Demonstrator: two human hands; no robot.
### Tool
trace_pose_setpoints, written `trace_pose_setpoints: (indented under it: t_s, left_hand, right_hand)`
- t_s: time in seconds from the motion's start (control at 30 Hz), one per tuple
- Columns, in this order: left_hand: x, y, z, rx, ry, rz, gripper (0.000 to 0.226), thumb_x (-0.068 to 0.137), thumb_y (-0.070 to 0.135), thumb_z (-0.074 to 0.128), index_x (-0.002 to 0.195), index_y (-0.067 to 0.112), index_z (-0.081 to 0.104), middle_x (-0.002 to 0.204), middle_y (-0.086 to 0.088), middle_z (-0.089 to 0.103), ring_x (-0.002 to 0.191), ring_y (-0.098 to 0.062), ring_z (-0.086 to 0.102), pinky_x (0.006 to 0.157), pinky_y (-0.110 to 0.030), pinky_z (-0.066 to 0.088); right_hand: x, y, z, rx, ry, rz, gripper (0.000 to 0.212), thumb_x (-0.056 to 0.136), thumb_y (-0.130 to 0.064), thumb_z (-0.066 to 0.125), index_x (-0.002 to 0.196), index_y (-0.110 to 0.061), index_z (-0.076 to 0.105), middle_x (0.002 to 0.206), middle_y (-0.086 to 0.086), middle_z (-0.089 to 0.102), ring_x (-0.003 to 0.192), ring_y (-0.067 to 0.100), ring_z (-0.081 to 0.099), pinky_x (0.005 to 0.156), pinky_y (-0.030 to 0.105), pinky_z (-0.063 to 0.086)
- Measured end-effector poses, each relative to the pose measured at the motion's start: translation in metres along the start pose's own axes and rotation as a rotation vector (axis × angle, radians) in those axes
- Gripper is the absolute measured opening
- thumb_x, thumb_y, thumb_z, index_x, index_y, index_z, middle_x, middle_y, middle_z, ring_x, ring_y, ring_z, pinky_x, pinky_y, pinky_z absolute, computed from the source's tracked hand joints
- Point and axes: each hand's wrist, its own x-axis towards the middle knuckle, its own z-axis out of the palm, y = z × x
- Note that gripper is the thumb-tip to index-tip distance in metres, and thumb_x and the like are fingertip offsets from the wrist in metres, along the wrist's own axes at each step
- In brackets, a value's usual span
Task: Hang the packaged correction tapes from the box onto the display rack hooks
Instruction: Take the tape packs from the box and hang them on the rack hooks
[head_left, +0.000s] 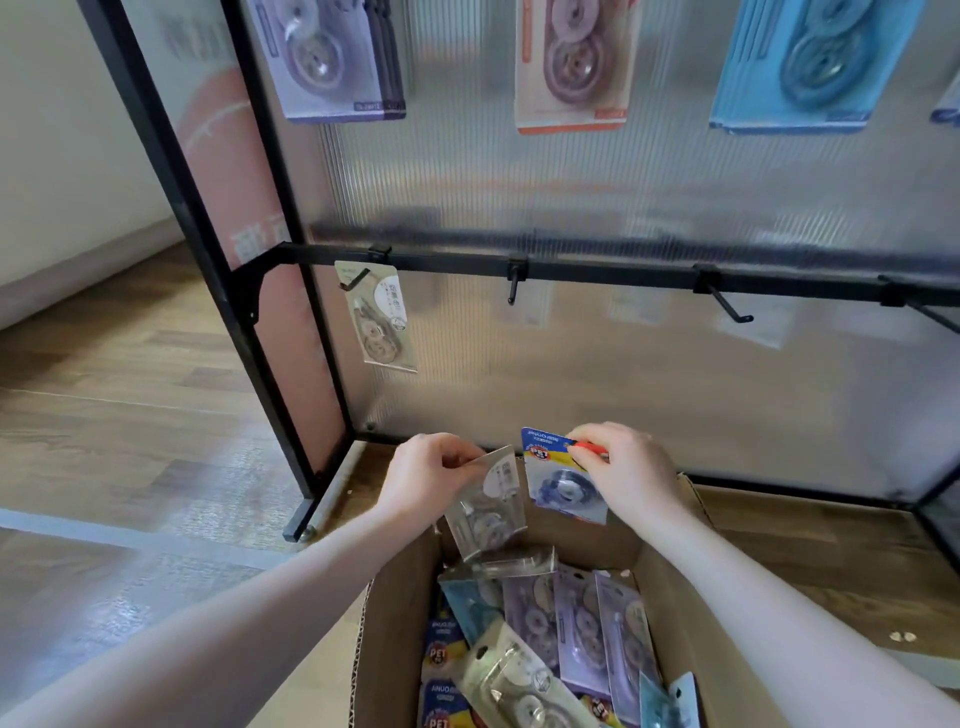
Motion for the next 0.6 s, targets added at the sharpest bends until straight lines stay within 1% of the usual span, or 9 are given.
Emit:
trace_pose_setpoints:
  t_s: [0.1,0.2,0.27,0.33,0.43,0.5,0.6]
  left_hand:
    - [0.009,0.009,-0.016,-0.021,0.038,0.044,0.007,0.078,0.017,0.072,0.084,0.017,0.075,0.074,0.010,0.066,0.072,-0.008,0.060,0.073,-0.028,0.051]
    - [0.017,0.016,-0.037,-0.047,0.074,0.098,0.007,0.078,0.017,0.072,0.083,0.020,0.076,0.074,0.013,0.067,0.071,-0.004,0.060,0.071,-0.025,0.052]
    - [0.023,0.018,-0.052,-0.060,0.098,0.138,0.007,0.078,0.018,0.072,0.084,0.021,0.075,0.078,0.012,0.068,0.075,-0.003,0.062,0.071,-0.023,0.053]
    - [0.030,0.018,-0.068,-0.062,0.130,0.171,0.008,0.079,0.018,0.072,0.085,0.021,0.075,0.079,0.015,0.066,0.077,-0.001,0.061,0.070,-0.021,0.053]
    - [0.044,0.018,-0.089,-0.040,0.186,0.192,0.010,0.079,0.016,0.072,0.087,0.022,0.073,0.079,0.013,0.065,0.075,0.001,0.059,0.066,-0.015,0.050]
    - [0.054,0.018,-0.102,-0.008,0.217,0.211,0.012,0.080,0.015,0.072,0.091,0.019,0.074,0.081,0.011,0.065,0.075,0.002,0.058,0.065,-0.009,0.047]
    - [0.070,0.018,-0.118,0.016,0.251,0.236,0.013,0.079,0.014,0.071,0.091,0.018,0.074,0.081,0.007,0.066,0.074,0.001,0.059,0.066,-0.007,0.047]
  right_hand:
    - [0.003,-0.010,-0.008,0.072,0.053,-0.015,0.015,0.091,-0.024,0.058,0.101,-0.021,0.069,0.097,-0.002,0.066,0.088,0.020,0.058,0.068,0.031,0.046]
    - [0.007,-0.021,-0.013,0.161,0.093,-0.021,0.009,0.089,-0.023,0.061,0.091,-0.020,0.069,0.090,-0.004,0.063,0.085,0.017,0.059,0.068,0.030,0.048]
    - [0.010,-0.029,-0.014,0.210,0.110,-0.035,0.006,0.087,-0.020,0.063,0.086,-0.019,0.069,0.085,-0.006,0.061,0.081,0.016,0.059,0.068,0.030,0.048]
    - [0.012,-0.036,-0.014,0.245,0.120,-0.045,0.005,0.086,-0.018,0.064,0.085,-0.017,0.069,0.083,-0.007,0.060,0.080,0.014,0.058,0.065,0.027,0.046]
    - [0.014,-0.046,-0.012,0.257,0.134,-0.077,0.008,0.087,-0.019,0.064,0.087,-0.013,0.069,0.085,-0.006,0.060,0.080,0.012,0.057,0.059,0.016,0.041]
    - [0.016,-0.053,-0.010,0.269,0.140,-0.096,0.010,0.087,-0.021,0.064,0.089,-0.012,0.069,0.086,-0.005,0.061,0.081,0.012,0.057,0.058,0.016,0.041]
    - [0.020,-0.062,-0.009,0.290,0.157,-0.112,0.009,0.086,-0.021,0.065,0.088,-0.013,0.068,0.086,-0.006,0.061,0.081,0.010,0.057,0.059,0.017,0.043]
